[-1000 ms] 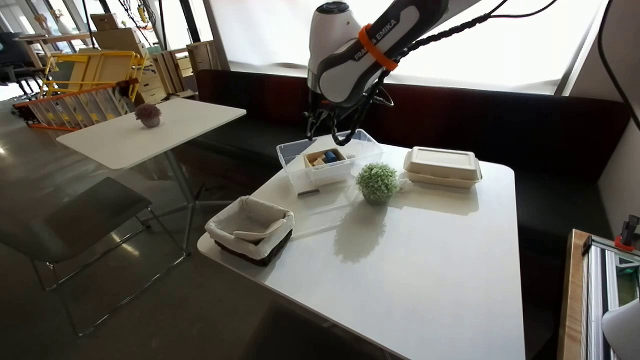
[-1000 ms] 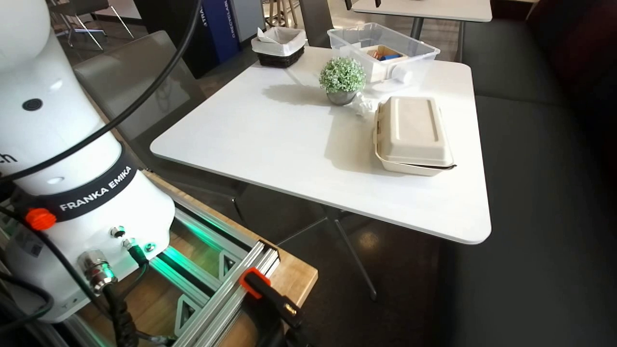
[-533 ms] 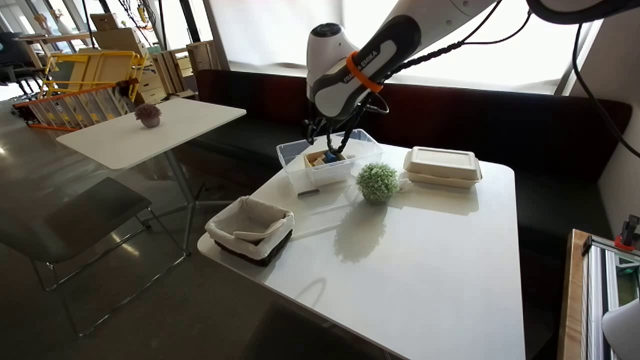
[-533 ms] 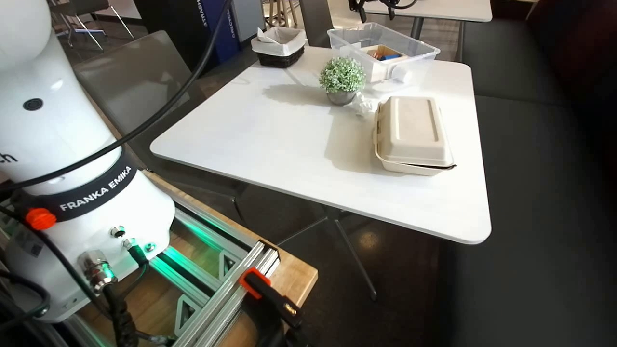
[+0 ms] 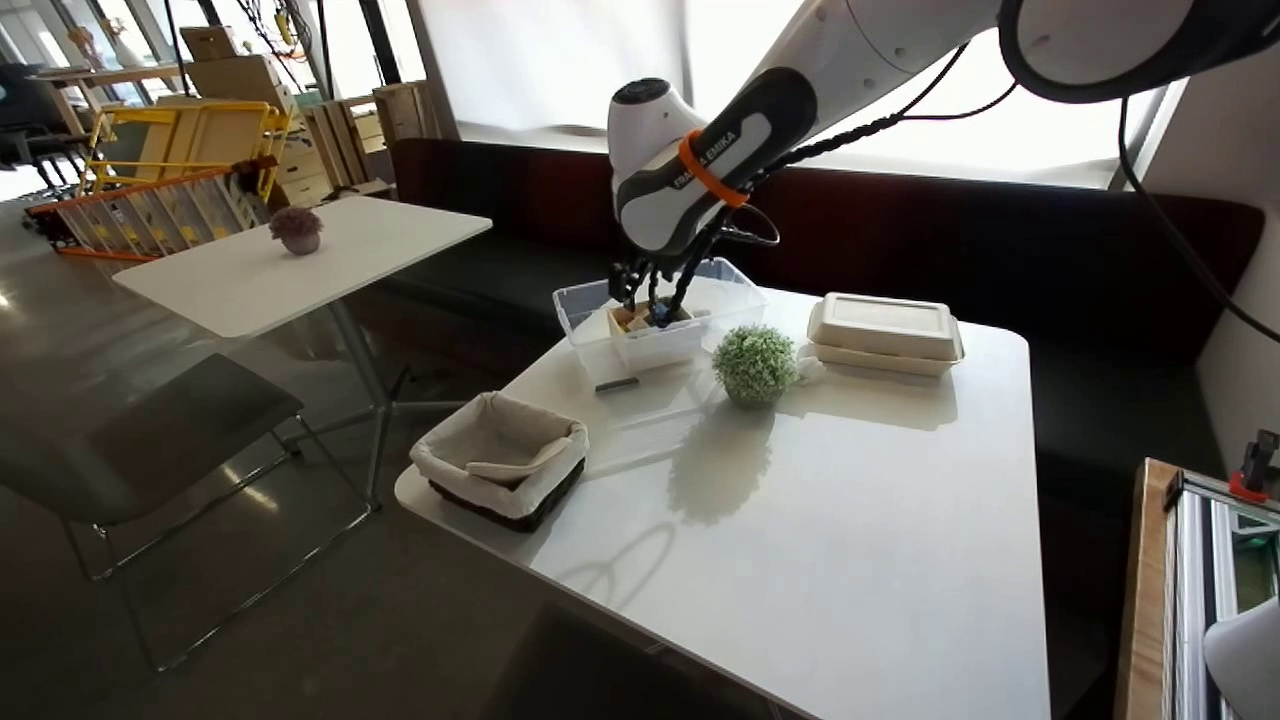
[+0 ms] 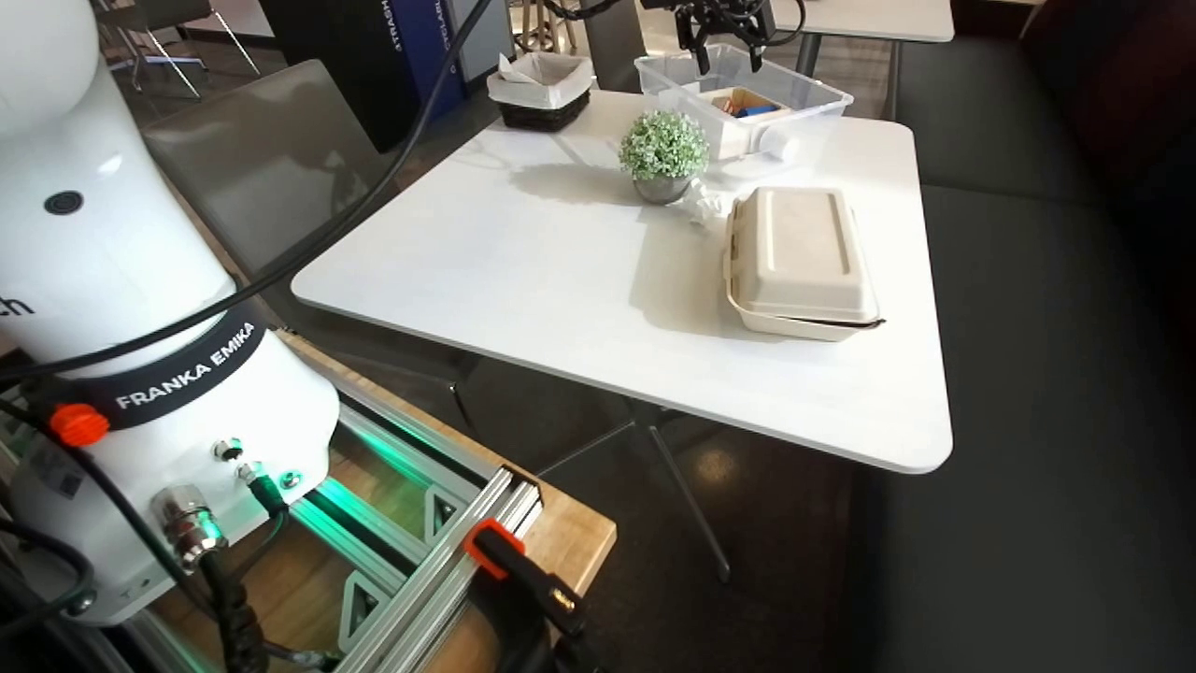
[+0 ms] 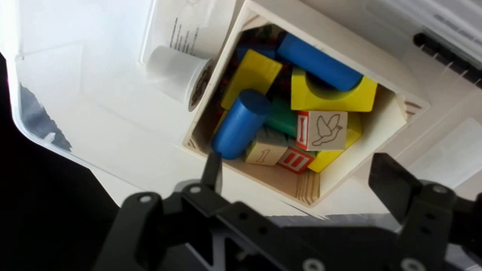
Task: Remove the letter block from the small wooden box in the lunchbox and put it on the table
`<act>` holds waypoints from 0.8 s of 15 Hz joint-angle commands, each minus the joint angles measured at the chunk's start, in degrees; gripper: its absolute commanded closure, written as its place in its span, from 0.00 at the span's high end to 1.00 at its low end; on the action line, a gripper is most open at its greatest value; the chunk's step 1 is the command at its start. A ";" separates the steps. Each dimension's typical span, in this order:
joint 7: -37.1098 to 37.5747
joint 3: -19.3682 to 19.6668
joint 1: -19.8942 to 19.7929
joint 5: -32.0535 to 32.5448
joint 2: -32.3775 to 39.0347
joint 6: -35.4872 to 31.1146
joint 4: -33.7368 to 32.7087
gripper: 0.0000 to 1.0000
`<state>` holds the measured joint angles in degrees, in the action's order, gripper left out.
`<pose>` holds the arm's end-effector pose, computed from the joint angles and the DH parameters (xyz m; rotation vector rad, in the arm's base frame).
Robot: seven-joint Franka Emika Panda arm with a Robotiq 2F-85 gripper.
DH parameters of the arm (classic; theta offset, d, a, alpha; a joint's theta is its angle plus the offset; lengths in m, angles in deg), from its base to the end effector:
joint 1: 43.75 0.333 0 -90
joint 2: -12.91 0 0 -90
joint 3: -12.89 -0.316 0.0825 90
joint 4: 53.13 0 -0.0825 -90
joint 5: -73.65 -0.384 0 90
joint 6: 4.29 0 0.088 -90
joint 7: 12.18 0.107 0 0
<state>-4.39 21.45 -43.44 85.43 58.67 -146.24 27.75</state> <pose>0.7504 -0.0823 0.2560 2.8651 -0.1078 0.3894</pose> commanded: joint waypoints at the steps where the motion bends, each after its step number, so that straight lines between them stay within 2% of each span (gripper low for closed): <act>1: -0.24 0.15 0.08 -0.31 0.05 0.14 -0.21 1.00; 11: -2.11 -1.25 -1.17 -1.47 4.66 -1.58 -2.14 1.00; 12: -2.29 -1.66 -1.34 -1.86 4.92 -1.94 -2.13 0.96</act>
<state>-5.24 21.17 -43.82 85.23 61.34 -146.85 27.55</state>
